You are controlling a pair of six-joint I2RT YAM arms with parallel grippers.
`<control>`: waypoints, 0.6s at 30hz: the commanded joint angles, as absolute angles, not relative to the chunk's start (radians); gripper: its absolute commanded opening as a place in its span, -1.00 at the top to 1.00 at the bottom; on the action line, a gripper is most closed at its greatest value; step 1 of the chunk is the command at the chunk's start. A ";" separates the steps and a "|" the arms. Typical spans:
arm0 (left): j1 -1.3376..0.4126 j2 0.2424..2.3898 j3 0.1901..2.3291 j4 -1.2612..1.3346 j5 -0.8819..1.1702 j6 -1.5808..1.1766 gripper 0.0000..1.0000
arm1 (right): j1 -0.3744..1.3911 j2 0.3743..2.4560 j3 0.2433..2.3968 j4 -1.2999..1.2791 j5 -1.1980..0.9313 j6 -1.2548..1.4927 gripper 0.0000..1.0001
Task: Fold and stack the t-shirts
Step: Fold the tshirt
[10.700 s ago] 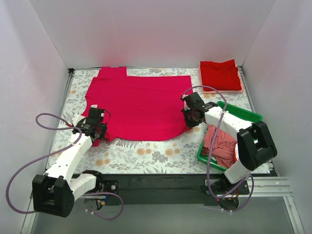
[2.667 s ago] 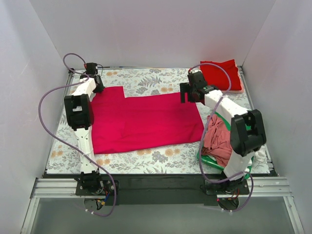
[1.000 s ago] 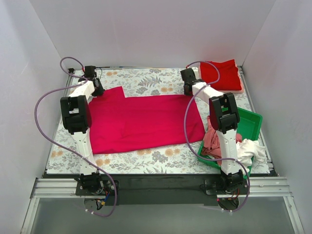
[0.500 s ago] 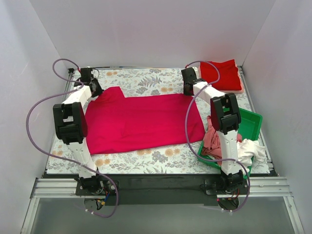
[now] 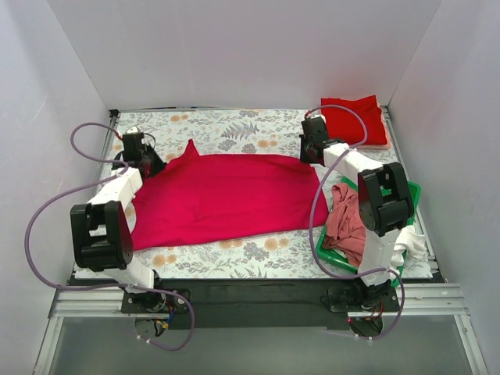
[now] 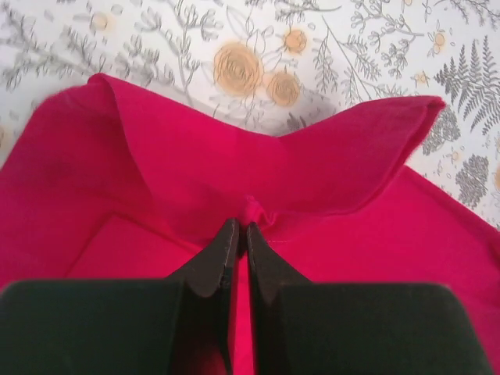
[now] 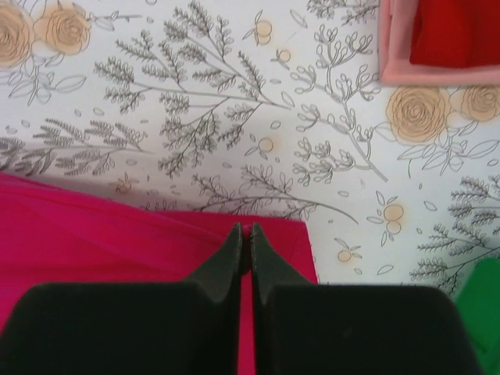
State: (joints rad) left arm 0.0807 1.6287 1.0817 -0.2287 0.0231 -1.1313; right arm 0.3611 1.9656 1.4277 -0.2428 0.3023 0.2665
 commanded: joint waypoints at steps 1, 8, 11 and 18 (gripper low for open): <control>0.078 1.470 0.994 -0.178 0.012 -1.187 1.00 | 0.362 1.882 1.353 -0.169 0.255 0.287 0.97; 0.080 1.280 0.812 -0.175 -0.097 -1.255 1.00 | 0.362 1.781 1.227 -0.156 0.276 0.298 0.97; 0.080 1.214 0.753 -0.183 -0.120 -1.304 1.00 | 0.362 1.741 1.186 -0.158 0.285 0.295 0.97; 0.080 1.002 0.666 -0.213 -0.224 -1.420 1.00 | 0.362 1.669 1.135 -0.160 0.319 0.290 0.97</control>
State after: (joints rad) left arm 0.0807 1.0771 0.6865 -0.2104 -0.1432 -1.3567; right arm 0.3611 1.7279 1.1496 -0.1928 0.2790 0.2890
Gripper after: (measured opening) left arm 0.030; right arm 0.047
